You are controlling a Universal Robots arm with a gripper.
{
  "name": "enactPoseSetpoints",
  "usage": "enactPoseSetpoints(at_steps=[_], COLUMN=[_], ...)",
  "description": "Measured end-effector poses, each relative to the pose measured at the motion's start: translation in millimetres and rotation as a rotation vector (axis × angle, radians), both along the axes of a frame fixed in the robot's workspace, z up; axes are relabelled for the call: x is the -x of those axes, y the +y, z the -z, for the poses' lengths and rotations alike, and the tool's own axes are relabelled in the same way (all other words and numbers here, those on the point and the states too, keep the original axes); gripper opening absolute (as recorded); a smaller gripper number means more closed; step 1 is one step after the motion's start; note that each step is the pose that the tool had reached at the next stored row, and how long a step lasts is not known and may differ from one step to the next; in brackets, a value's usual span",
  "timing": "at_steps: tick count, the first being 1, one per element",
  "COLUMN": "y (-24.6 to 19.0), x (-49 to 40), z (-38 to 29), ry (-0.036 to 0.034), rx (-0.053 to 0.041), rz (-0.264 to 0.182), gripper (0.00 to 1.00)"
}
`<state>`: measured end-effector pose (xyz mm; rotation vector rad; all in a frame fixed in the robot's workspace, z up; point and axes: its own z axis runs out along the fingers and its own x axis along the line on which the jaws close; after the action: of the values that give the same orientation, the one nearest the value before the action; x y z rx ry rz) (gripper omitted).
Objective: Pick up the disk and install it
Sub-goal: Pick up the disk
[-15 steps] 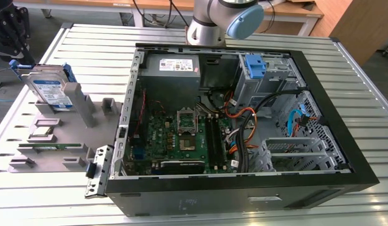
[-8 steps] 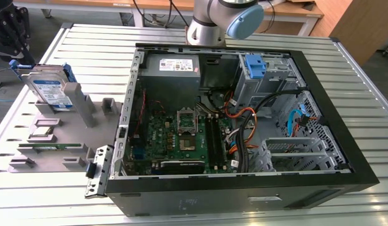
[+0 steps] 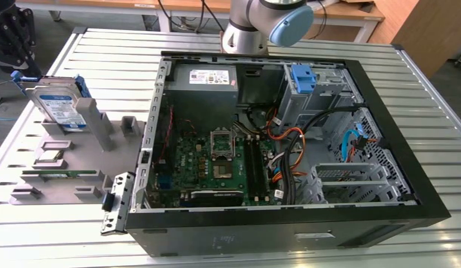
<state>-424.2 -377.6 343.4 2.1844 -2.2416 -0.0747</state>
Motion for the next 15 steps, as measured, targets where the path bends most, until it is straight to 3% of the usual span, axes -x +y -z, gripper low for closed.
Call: enactPoseSetpoints(at_steps=[5, 15], y=[0.0, 0.0], x=[0.0, -0.1], z=[0.1, 2.7], ry=[0.0001, 0.0000], rx=[0.0001, -0.0005], rz=[-0.013, 0.127], gripper=[0.10, 0.10])
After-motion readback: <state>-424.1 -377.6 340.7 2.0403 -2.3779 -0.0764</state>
